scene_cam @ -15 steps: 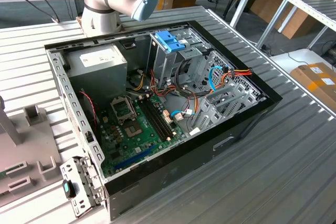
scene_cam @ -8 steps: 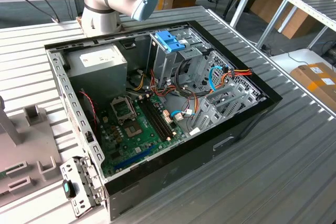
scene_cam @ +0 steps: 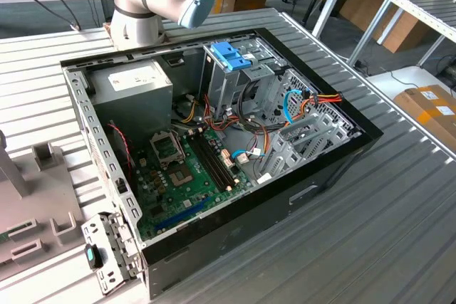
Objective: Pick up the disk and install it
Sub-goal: 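Pick up the disk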
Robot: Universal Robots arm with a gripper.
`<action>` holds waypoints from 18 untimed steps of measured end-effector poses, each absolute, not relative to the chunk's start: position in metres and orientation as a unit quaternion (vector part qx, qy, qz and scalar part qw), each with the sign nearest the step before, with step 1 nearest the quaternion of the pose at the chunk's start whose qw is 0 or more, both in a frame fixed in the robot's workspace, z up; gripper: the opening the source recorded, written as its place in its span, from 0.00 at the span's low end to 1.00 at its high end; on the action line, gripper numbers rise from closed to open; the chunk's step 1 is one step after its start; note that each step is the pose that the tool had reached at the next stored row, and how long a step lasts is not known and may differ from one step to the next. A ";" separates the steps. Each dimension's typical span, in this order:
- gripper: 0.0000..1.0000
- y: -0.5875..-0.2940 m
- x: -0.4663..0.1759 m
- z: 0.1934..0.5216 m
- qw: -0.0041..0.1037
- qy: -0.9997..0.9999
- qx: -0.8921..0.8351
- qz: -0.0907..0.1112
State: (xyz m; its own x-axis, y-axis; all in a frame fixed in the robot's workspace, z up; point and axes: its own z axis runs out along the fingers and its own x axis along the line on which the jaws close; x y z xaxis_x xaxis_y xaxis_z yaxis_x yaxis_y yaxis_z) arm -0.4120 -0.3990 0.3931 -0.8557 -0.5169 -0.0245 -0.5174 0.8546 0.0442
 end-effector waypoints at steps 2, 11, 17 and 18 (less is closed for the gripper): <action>0.10 -0.399 -0.412 0.393 0.006 0.962 -0.273 0.025; 0.10 -0.399 -0.412 0.393 0.005 0.955 -0.297 0.025; 0.10 -0.399 -0.412 0.393 0.005 0.949 -0.315 0.025; 0.10 -0.399 -0.412 0.393 0.005 0.948 -0.318 0.025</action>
State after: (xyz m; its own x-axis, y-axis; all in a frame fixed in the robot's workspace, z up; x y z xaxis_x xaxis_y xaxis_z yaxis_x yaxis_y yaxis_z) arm -0.4118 -0.3989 0.3931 -0.7980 -0.6021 -0.0244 -0.6026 0.7969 0.0442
